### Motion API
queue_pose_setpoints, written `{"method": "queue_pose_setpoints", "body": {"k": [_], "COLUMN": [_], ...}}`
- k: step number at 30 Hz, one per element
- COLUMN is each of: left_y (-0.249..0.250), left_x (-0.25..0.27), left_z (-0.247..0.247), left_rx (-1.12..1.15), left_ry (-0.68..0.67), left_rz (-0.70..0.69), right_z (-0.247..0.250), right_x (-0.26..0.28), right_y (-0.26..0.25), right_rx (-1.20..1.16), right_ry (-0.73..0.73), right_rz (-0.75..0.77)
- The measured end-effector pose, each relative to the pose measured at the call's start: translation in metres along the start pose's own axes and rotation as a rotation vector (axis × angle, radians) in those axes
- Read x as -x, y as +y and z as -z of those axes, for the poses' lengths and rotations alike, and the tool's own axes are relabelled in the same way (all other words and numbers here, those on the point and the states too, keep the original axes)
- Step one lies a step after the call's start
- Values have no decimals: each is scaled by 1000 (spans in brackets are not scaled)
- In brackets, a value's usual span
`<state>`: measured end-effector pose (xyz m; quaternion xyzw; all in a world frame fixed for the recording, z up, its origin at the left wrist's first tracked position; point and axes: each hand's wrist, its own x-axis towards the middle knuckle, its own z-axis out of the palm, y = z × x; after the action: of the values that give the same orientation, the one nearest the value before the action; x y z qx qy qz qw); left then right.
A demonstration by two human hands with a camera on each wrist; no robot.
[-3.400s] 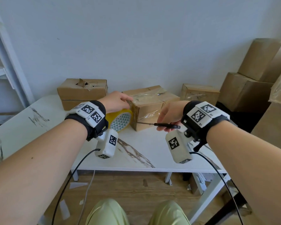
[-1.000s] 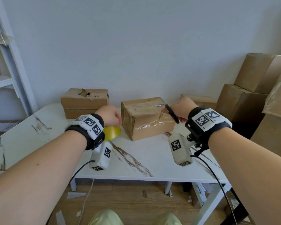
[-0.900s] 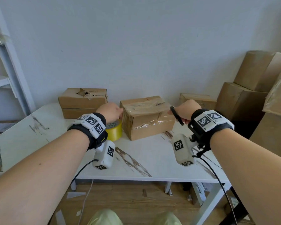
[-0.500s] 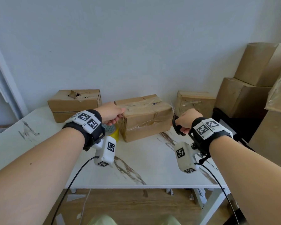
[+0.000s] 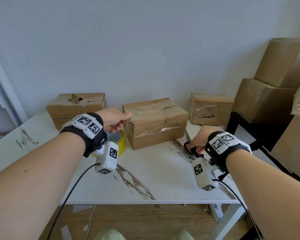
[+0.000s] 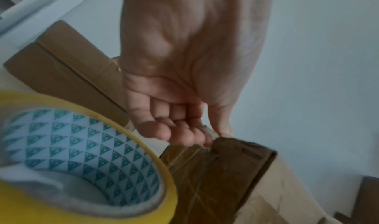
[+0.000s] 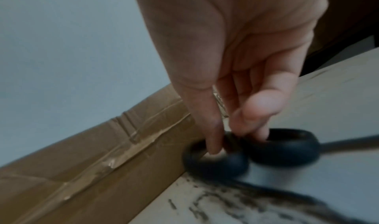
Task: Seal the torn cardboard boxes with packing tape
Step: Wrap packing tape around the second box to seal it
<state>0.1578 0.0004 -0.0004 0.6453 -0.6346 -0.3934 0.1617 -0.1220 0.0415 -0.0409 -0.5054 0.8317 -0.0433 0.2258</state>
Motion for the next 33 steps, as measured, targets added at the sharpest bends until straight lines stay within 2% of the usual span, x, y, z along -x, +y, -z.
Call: {"method": "queue_pose_setpoints", "body": {"k": [2, 5, 8, 13, 18, 22, 25, 27, 29, 33], "left_y": [3, 11, 15, 17, 21, 26, 30, 31, 31, 30], "left_x": [-2, -5, -9, -11, -13, -22, -30, -35, -44, -65], "left_z": [-1, -1, 0, 3, 2, 3, -2, -8, -13, -19], "left_rx": [-93, -174, -139, -87, -42, -110, -280, -314, -339, -403], "left_ry": [43, 63, 13, -28, 28, 194, 413, 511, 520, 413], "left_rz": [-30, -46, -12, 30, -44, -178, -255, -274, -241, -150], "right_z": [4, 20, 32, 28, 35, 37, 34, 30, 25, 20], "right_x": [-1, -8, -11, -16, -22, -23, -30, -36, -43, -62], "right_y": [-4, -13, -29, -47, -42, -40, -39, -40, -42, -44], "right_rx": [3, -299, -495, -366, -538, -490, -462, -449, -445, -360], "right_ry": [40, 219, 225, 213, 174, 281, 371, 400, 392, 321], "right_rz": [1, 90, 179, 233, 234, 253, 252, 239, 224, 183]}}
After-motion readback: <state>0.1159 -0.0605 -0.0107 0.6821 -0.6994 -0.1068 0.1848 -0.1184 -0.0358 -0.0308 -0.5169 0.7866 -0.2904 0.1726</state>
